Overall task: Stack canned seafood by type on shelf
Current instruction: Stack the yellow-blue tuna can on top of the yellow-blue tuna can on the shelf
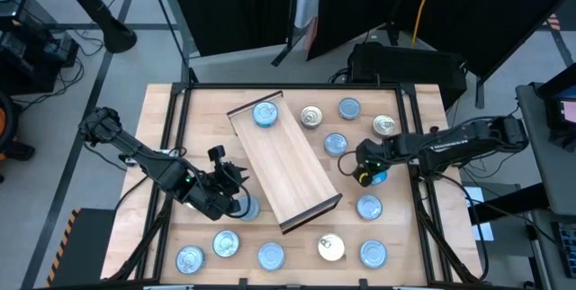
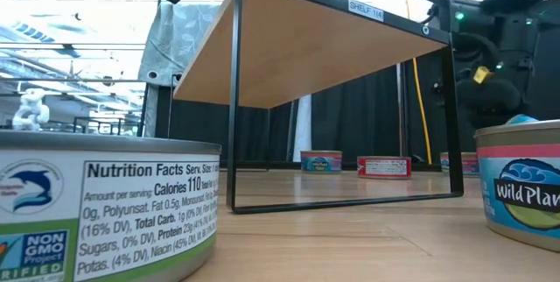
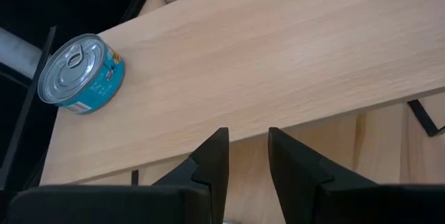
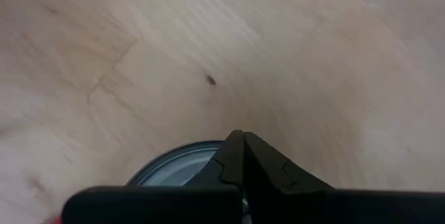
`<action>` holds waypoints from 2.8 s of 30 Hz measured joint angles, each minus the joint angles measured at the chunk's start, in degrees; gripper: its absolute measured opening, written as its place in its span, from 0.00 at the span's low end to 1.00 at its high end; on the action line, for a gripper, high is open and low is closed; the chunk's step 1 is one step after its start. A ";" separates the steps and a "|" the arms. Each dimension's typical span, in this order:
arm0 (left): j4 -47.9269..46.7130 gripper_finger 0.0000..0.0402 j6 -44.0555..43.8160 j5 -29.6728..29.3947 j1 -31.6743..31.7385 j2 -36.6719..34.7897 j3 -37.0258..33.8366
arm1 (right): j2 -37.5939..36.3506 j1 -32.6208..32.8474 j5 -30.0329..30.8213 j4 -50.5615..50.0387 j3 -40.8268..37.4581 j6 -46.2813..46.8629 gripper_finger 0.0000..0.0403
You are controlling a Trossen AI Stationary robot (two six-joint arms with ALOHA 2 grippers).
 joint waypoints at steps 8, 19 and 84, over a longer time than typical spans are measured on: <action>0.00 0.25 0.61 0.04 0.00 0.00 0.00 | 0.58 -6.89 2.10 1.65 1.98 -5.58 0.00; 0.17 0.25 1.03 0.59 -0.04 0.00 0.02 | 0.64 -14.46 0.27 -3.97 7.19 -12.49 0.00; 0.80 0.25 0.92 0.63 -2.19 -0.02 0.04 | -4.37 12.90 6.89 -32.16 23.41 -34.56 0.27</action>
